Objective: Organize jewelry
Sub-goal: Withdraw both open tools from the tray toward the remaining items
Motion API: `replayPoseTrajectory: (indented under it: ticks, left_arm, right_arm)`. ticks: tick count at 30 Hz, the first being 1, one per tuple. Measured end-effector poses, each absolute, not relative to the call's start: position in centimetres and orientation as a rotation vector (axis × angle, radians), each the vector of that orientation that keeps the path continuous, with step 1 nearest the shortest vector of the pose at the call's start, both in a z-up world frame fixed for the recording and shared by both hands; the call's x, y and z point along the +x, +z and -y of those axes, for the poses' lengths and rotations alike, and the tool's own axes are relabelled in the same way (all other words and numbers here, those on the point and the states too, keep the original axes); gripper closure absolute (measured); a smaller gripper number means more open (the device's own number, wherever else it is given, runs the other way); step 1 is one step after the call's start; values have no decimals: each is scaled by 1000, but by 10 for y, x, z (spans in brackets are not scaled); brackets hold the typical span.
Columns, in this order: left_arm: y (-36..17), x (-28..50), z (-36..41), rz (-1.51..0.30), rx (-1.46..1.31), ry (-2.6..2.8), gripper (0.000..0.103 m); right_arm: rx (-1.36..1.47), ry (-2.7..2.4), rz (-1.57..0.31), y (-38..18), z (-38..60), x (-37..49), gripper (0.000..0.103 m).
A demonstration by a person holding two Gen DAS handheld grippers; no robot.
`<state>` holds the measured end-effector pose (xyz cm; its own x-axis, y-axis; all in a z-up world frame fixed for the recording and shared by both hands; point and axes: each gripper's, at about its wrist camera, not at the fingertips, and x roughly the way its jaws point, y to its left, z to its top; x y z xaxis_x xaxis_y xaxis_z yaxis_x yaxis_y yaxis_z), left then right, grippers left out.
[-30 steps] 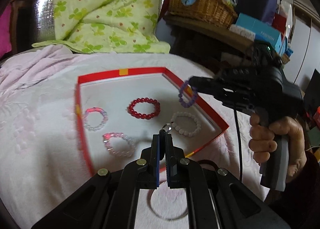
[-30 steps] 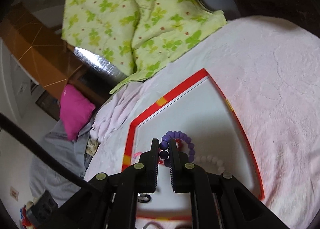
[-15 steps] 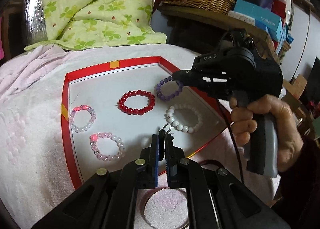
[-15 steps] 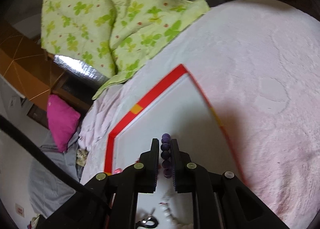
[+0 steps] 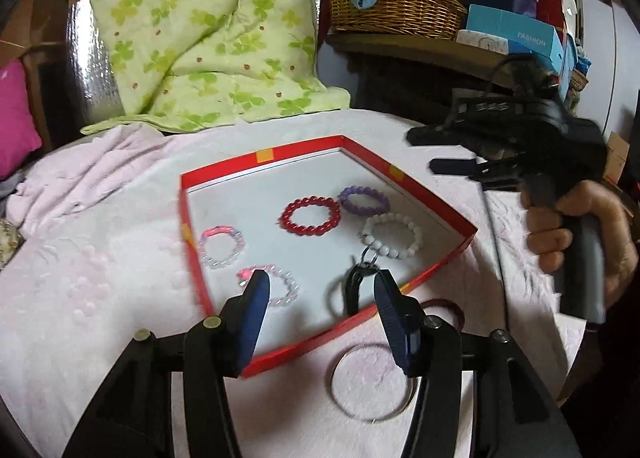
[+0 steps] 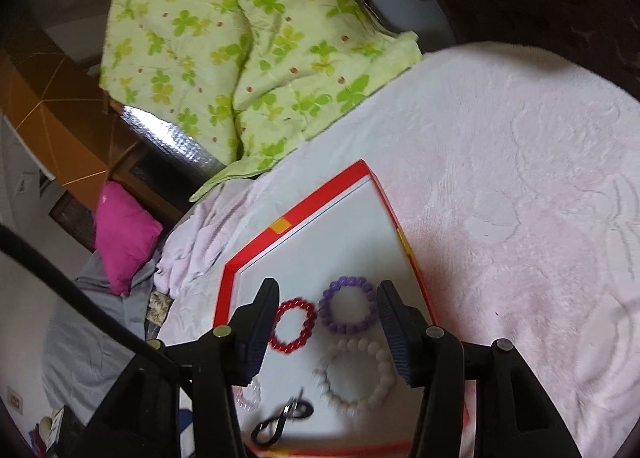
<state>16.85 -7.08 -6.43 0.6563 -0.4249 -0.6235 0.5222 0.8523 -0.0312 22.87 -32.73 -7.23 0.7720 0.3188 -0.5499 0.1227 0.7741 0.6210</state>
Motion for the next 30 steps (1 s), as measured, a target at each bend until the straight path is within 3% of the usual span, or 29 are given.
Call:
replayPoseTrajectory:
  ticks: [11,21,30]
  left_arm:
    - [-59,138,47,-646,179,-424,33]
    - [-60,122,24,-661,216,-294,29]
    - [-62,129,22,-677,222,-285,29]
  right_arm:
    - [650,162,-639,-41,305,155,48]
    - [627,198,-702,-54,271,97,48]
    - [629,206,-772,-72,254,105,48]
